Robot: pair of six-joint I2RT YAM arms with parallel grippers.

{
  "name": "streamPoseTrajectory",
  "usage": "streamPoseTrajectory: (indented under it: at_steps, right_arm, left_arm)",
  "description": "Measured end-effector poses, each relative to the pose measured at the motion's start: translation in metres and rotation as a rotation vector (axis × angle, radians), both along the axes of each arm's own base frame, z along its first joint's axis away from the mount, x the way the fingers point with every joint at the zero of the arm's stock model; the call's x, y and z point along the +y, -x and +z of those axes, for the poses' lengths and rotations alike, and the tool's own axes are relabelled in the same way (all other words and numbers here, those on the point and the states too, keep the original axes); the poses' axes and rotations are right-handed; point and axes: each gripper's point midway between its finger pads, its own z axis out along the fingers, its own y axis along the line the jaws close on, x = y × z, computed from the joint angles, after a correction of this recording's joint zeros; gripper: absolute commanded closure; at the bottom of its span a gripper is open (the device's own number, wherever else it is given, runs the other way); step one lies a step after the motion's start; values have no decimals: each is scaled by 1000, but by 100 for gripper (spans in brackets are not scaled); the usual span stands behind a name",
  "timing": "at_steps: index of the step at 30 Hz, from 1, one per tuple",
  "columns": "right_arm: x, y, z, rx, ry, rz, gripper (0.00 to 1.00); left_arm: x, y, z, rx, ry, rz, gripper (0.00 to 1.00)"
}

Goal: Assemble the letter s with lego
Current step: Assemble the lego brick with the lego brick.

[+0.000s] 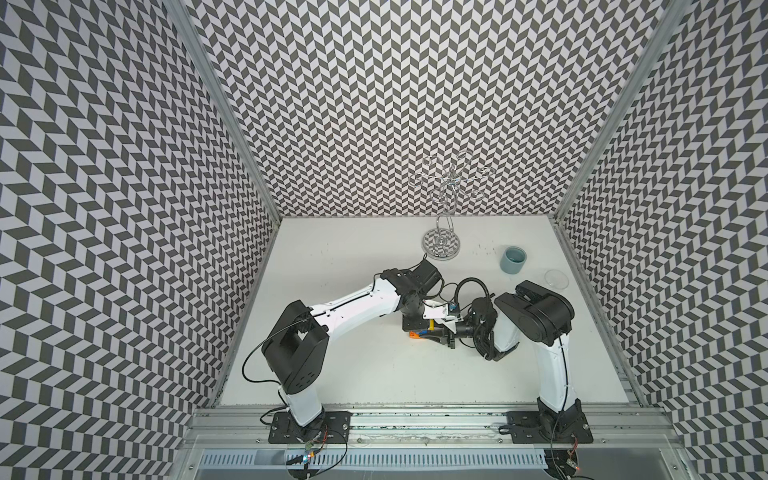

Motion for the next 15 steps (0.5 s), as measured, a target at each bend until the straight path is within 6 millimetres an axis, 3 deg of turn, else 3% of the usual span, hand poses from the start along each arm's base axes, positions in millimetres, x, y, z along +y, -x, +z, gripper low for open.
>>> streamPoseTrajectory:
  at_steps: [3,4,5,6,15]
  right_arm:
    - [1,0,0,-1,0,1,72]
    - [3,1,0,-1,0,6,72]
    - [4,2,0,-1,1,8,72]
    - [4,2,0,-1,1,7,72]
    - [5,3,0,-1,1,10,70]
  left_arm:
    - [-1,-1,-1,-7,15,0,49]
    - [-5,0,-3,-3,32,-2,32]
    - [-7,-1,-3,-5,45,-7,5]
    - [-8,0,-3,-3,49,-9,1]
    - [-6,-2,-3,-5,71,-1,1]
